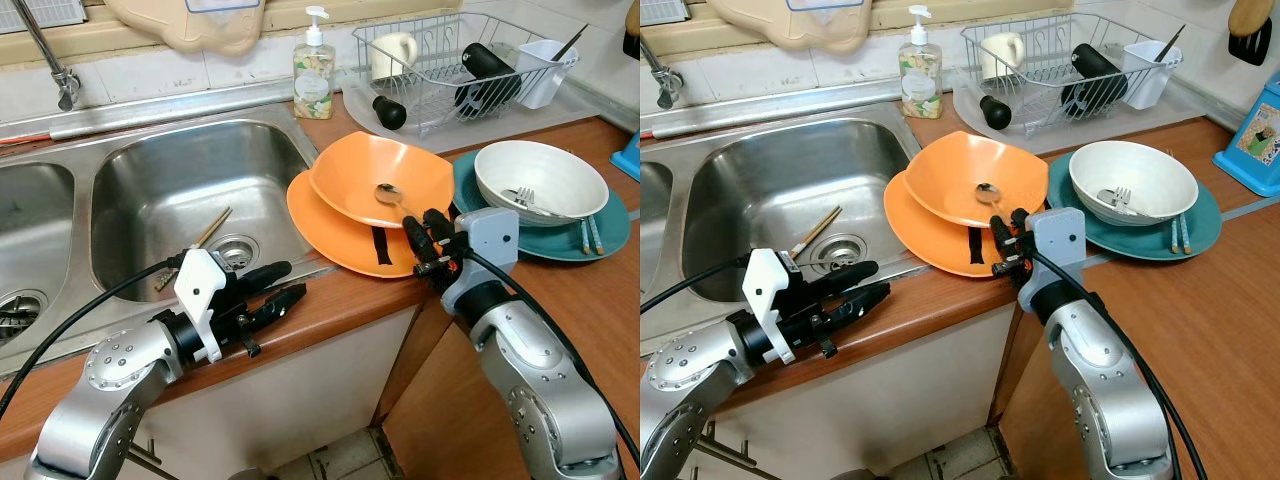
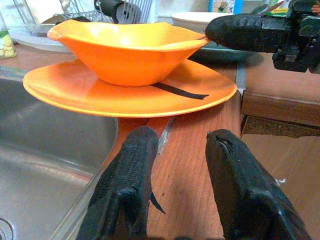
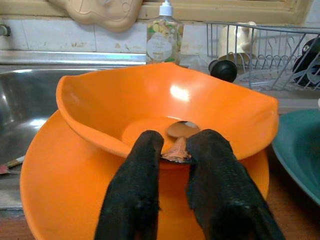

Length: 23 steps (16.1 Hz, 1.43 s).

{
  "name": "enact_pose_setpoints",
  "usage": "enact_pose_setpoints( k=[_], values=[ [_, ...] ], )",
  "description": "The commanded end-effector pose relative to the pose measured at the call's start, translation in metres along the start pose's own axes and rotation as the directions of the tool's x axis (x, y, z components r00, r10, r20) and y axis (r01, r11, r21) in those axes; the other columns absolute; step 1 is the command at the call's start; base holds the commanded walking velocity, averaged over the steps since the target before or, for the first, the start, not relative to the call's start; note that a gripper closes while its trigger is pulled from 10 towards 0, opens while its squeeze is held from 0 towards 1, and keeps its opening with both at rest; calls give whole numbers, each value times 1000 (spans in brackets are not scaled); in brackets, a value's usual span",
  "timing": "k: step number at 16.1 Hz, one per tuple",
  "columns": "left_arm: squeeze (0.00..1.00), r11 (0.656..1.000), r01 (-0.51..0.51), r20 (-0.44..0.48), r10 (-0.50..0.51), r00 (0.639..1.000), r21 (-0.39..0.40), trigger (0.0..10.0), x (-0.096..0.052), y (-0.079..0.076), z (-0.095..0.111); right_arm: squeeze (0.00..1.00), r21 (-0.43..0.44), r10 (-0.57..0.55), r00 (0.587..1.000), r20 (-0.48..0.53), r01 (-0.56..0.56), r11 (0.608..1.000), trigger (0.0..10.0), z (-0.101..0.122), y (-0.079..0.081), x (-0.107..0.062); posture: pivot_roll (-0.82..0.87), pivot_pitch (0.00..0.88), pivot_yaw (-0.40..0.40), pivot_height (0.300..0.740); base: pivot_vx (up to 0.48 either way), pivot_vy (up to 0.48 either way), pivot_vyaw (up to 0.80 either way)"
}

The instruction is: Kitchen organization

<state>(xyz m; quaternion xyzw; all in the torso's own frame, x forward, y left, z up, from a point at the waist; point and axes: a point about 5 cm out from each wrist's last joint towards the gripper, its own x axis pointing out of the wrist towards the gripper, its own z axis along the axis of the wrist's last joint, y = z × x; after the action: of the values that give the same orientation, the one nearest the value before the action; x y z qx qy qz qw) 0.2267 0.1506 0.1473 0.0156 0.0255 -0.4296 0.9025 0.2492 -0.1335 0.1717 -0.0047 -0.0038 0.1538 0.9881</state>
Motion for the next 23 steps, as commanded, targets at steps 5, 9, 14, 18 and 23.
enact_pose_setpoints(
  k=[5,9,14,18,23],
  values=[
    [0,998,13,-2,-13,1000,65,10000,2,0,8,0,5,3,999,39,-3,1000,0,11,-2,-1,-97,0,31,740,0,0,0],
    [0,972,-54,26,50,998,228,10000,12,11,22,0,1,96,987,125,-97,995,0,29,1,1,-96,0,28,740,0,0,0],
    [0,859,-45,54,21,998,510,10000,39,16,46,0,-12,273,947,167,-275,961,0,45,9,0,-92,0,26,740,0,0,0],
    [0,739,-98,96,45,994,667,10000,56,20,55,0,-17,413,900,139,-415,910,0,47,25,-4,-94,0,31,740,0,0,0],
    [0,646,-151,155,52,987,748,10000,63,24,63,0,-19,490,866,104,-491,871,0,47,34,-8,-93,0,38,740,0,0,0]
  ],
)
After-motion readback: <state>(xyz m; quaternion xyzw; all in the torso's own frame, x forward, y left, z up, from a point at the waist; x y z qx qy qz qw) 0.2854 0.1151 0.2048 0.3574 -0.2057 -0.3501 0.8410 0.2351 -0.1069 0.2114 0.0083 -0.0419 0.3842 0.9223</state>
